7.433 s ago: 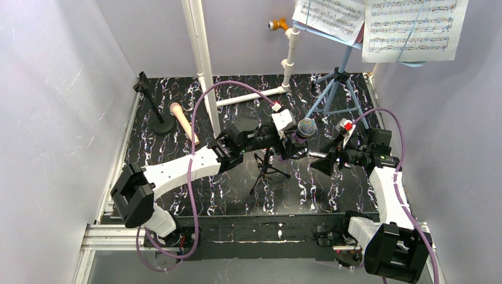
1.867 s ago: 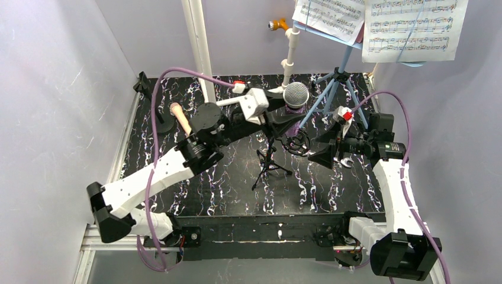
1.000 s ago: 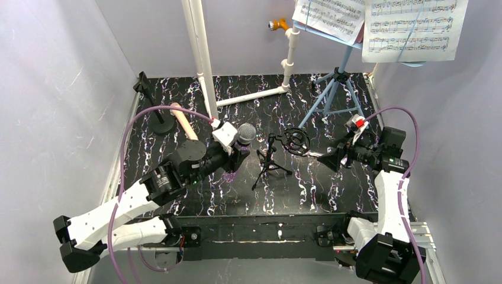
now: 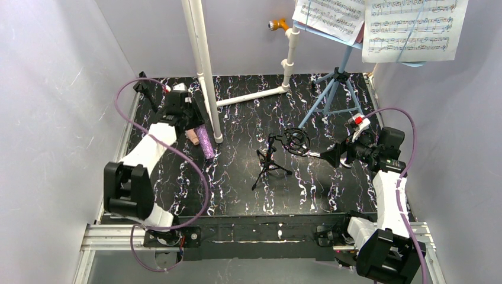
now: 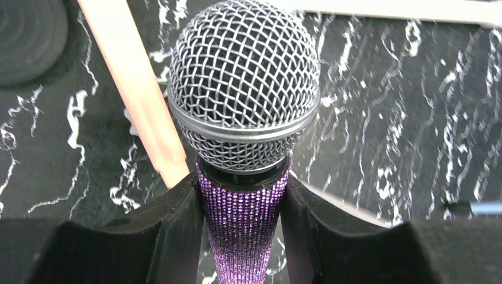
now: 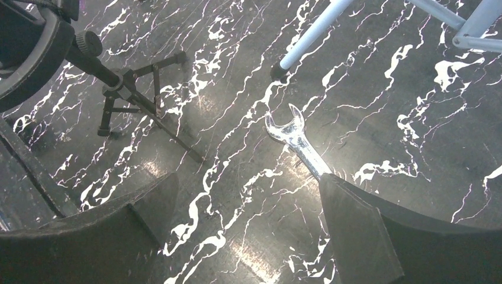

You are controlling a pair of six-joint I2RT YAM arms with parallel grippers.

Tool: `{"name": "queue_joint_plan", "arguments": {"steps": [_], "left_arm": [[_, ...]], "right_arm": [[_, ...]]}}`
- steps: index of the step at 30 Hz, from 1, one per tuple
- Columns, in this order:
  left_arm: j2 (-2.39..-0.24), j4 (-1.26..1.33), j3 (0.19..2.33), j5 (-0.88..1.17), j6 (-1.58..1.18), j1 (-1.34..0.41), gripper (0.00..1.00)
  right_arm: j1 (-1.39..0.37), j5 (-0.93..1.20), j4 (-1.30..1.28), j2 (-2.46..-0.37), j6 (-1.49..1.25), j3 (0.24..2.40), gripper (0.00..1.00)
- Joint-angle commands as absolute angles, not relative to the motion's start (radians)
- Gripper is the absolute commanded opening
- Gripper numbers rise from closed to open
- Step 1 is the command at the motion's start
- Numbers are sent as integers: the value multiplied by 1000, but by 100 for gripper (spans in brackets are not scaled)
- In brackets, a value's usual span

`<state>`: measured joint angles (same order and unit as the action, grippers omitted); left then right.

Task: Pack up the instrument practice props
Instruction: Place the microphone at the center of the board.

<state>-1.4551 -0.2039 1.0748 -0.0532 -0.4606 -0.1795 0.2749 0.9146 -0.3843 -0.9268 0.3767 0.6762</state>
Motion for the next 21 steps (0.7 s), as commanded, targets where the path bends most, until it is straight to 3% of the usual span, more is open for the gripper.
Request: {"name": "queue_joint_plan", "arguments": {"steps": [1, 12, 21], "left_arm": [[-1569, -318, 1250, -199, -501, -172, 0], [-1835, -405, 1487, -268, -512, -157, 0], [-1964, -461, 1592, -276, -527, -138, 12]], "right_arm": [[279, 924, -346, -921, 374, 673, 98], [279, 931, -345, -923, 374, 671, 98], [278, 937, -346, -926, 376, 670, 98]]}}
